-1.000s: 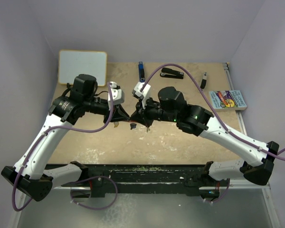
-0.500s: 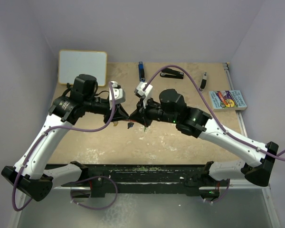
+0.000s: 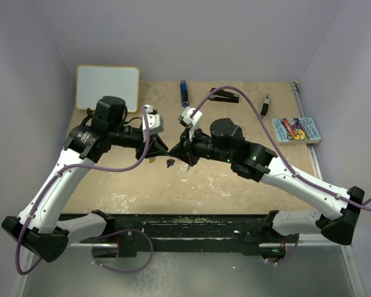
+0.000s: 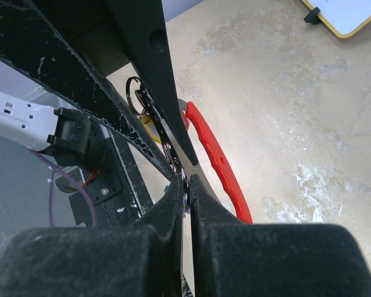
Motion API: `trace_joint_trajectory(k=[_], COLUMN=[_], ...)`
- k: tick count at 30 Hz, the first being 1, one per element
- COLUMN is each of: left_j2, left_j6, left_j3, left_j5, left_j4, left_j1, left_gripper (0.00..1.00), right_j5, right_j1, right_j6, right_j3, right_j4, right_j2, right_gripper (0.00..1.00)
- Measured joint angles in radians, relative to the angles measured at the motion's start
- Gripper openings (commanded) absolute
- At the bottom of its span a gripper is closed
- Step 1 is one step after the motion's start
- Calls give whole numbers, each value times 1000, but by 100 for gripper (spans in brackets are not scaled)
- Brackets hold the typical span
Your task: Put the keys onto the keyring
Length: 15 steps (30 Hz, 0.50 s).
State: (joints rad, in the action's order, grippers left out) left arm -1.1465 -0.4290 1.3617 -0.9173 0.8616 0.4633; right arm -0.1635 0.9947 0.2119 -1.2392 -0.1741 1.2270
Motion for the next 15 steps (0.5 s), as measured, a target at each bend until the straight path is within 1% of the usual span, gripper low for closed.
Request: trace_joint_trajectory(k=[4,8,10,15], left_j2=[0,0,0,0], left_j6=[2,13,22,30], left_j3=[1,21,27,38], left_j5=[10,13,16,27], left_j4=[-17,-48,-61,-83], left_j1=[0,0,0,0], left_gripper=[27,37,40,41], right_j5=[16,27,43,94], right_j1=[0,0,0,0], right_j6=[8,21,27,51], right_j3=[5,14,23,40], right_j4=[-1,-12,-22,-38], right_j2=[-4,-5,-5,-5], right_gripper=[0,0,0,0])
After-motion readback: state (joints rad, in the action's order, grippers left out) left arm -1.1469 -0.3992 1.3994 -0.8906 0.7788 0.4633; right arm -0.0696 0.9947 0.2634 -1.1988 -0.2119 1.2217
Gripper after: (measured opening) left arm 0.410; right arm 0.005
